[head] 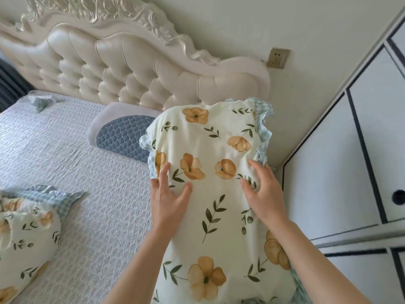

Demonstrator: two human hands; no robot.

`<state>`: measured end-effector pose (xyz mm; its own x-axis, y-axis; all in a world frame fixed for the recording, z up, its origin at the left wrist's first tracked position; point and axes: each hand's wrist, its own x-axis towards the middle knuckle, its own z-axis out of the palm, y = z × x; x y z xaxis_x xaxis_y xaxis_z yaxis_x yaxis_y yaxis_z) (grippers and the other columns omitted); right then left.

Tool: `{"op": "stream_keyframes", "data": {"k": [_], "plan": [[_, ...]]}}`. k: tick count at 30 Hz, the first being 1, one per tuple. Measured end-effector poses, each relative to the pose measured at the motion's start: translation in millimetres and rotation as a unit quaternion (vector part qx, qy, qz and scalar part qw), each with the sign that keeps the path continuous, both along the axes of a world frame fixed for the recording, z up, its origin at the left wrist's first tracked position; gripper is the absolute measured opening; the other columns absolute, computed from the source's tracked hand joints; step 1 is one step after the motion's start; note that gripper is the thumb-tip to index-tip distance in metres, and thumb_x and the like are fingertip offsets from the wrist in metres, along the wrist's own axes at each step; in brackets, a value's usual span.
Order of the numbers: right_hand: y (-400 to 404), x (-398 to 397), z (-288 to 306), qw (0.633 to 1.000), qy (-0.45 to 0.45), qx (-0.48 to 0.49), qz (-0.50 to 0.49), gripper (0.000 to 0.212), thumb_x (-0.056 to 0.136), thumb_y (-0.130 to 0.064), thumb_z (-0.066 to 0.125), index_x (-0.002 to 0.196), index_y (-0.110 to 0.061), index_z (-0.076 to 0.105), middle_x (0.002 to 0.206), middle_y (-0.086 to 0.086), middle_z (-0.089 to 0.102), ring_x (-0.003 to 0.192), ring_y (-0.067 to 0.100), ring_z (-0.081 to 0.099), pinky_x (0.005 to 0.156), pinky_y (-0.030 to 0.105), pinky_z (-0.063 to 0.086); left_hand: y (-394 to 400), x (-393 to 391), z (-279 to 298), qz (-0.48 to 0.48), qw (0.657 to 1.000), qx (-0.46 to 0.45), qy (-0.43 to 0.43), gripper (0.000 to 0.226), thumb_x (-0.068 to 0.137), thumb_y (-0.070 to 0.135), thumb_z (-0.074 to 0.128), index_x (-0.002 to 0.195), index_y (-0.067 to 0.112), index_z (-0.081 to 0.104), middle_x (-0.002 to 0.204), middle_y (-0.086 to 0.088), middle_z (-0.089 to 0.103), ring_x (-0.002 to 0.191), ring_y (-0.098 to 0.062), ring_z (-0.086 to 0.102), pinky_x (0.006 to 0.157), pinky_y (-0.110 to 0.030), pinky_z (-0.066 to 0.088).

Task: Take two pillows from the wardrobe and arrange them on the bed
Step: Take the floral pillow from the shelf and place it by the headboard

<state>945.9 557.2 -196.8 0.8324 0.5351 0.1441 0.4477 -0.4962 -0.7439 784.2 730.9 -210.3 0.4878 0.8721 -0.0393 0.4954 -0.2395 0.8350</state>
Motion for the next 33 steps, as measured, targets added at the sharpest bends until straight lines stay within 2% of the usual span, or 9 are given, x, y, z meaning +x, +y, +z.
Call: {"op": "stream_keyframes", "data": {"k": [2,5,8,15,20,24,27,33], "plan": [[15.9,20.1,-2.4,1.000,-0.003,0.002,0.015,0.053,0.087,-0.041,0.056,0.138,-0.038,0.042,0.137,-0.010,0.049,0.119,0.010,0.046,0.096,0.027,0.037,12.9,15.6,-3.0,0.013,1.000,-0.005,-0.004,0.074,0.081,0.051,0.068,0.141,0.058,0.026,0.113,0.005,0.040,0.093,-0.010,0.053,0.075,-0.035,0.044],[42.3,54.4,-7.2,0.999,-0.007,0.000,0.034,0.052,0.087,-0.045,0.053,0.137,-0.036,0.042,0.135,-0.012,0.049,0.118,0.005,0.045,0.092,0.020,0.033,31.4,42.2,-6.2,0.036,0.999,-0.009,-0.002,0.074,0.082,0.049,0.069,0.142,0.056,0.027,0.115,0.004,0.041,0.097,-0.016,0.054,0.083,-0.040,0.048],[68.8,91.8,-12.7,0.998,-0.001,0.002,0.059,0.050,0.088,-0.044,0.055,0.136,-0.034,0.044,0.135,-0.012,0.049,0.122,0.005,0.045,0.094,0.021,0.033,46.7,71.7,-8.6,0.063,0.998,-0.016,-0.002,0.073,0.082,0.048,0.069,0.143,0.055,0.027,0.116,0.003,0.040,0.100,-0.017,0.053,0.086,-0.043,0.049],[126.8,194.2,-18.1,0.986,-0.018,-0.009,0.166,0.051,0.091,-0.041,0.055,0.139,-0.028,0.043,0.137,-0.006,0.049,0.126,0.009,0.044,0.097,0.019,0.032,71.9,146.0,-18.5,0.164,0.986,-0.020,-0.013,0.072,0.082,0.048,0.068,0.142,0.055,0.028,0.116,0.004,0.040,0.098,-0.016,0.051,0.082,-0.039,0.044],[167.5,258.7,-18.8,0.967,-0.040,-0.020,0.249,0.049,0.092,-0.038,0.056,0.138,-0.026,0.043,0.133,-0.004,0.051,0.122,0.010,0.045,0.099,0.027,0.039,80.0,193.5,-23.6,0.240,0.970,-0.039,-0.007,0.072,0.084,0.046,0.069,0.143,0.053,0.029,0.117,0.005,0.039,0.102,-0.017,0.048,0.083,-0.040,0.042],[202.3,295.0,-27.3,0.952,-0.031,-0.045,0.301,0.049,0.093,-0.038,0.054,0.139,-0.029,0.040,0.142,0.000,0.046,0.128,0.017,0.043,0.102,0.038,0.042,84.3,216.2,-26.4,0.286,0.957,-0.053,-0.016,0.074,0.083,0.046,0.072,0.145,0.049,0.030,0.120,0.006,0.037,0.104,-0.013,0.043,0.085,-0.036,0.037],[229.1,305.9,-36.6,0.937,-0.026,-0.058,0.343,0.050,0.093,-0.039,0.053,0.140,-0.032,0.038,0.148,-0.001,0.041,0.134,0.018,0.038,0.104,0.036,0.036,91.4,224.2,-32.2,0.326,0.943,-0.060,-0.017,0.075,0.083,0.045,0.073,0.146,0.047,0.031,0.121,0.005,0.037,0.105,-0.014,0.043,0.086,-0.036,0.037],[284.2,309.2,-47.3,0.917,-0.022,-0.063,0.394,0.051,0.093,-0.031,0.056,0.141,-0.023,0.042,0.147,0.001,0.043,0.138,0.017,0.034,0.109,0.031,0.029,118.5,223.1,-43.4,0.371,0.925,-0.081,-0.026,0.076,0.084,0.046,0.074,0.147,0.043,0.032,0.124,0.004,0.035,0.106,-0.014,0.043,0.088,-0.034,0.036]]}}
